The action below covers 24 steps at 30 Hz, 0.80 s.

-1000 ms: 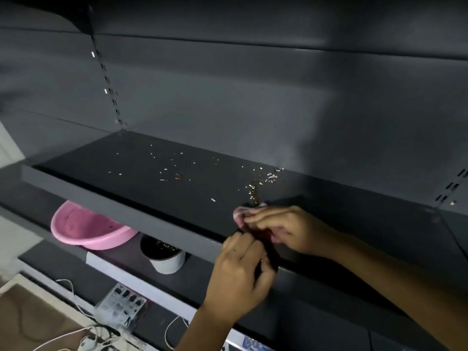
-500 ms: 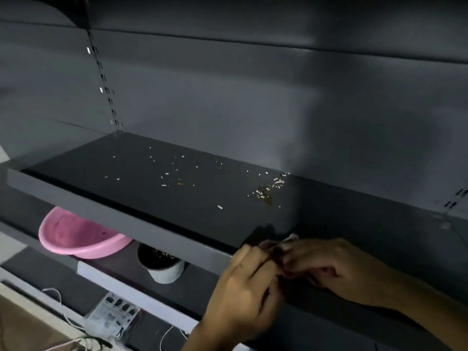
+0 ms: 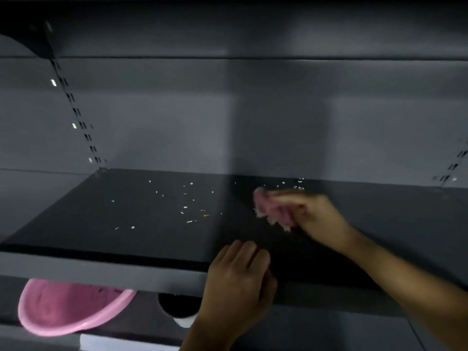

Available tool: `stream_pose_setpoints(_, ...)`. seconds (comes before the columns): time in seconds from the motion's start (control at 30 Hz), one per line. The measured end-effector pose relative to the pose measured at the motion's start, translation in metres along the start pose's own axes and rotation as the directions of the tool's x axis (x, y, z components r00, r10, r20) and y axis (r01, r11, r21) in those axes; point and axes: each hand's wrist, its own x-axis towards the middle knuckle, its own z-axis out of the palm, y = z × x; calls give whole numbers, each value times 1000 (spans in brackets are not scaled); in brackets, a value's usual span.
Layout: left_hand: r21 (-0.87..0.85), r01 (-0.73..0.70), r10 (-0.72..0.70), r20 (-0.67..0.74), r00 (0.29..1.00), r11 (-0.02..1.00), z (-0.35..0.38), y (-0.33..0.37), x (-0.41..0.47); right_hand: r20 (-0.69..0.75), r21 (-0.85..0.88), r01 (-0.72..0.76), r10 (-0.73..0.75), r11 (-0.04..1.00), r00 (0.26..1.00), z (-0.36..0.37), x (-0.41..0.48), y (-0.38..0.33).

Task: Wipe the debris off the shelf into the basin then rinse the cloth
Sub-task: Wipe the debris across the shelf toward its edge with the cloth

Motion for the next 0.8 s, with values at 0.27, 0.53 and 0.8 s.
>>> stream_pose_setpoints(0.27, 39, 181, -184, 85, 979, 983, 5, 4, 5, -353, -402, -629, 521, 666, 777, -65, -65, 29)
stream_pose_setpoints(0.53, 50, 210, -215, 124, 969, 976, 1, 6, 4, -139, -406, -446, 428, 798, 893, 10, -3, 15)
stream_pose_setpoints(0.8, 60, 171, -176, 82, 981, 983, 2, 4, 2, -314, 253, -438, 502, 863, 806, 6, 20, -3)
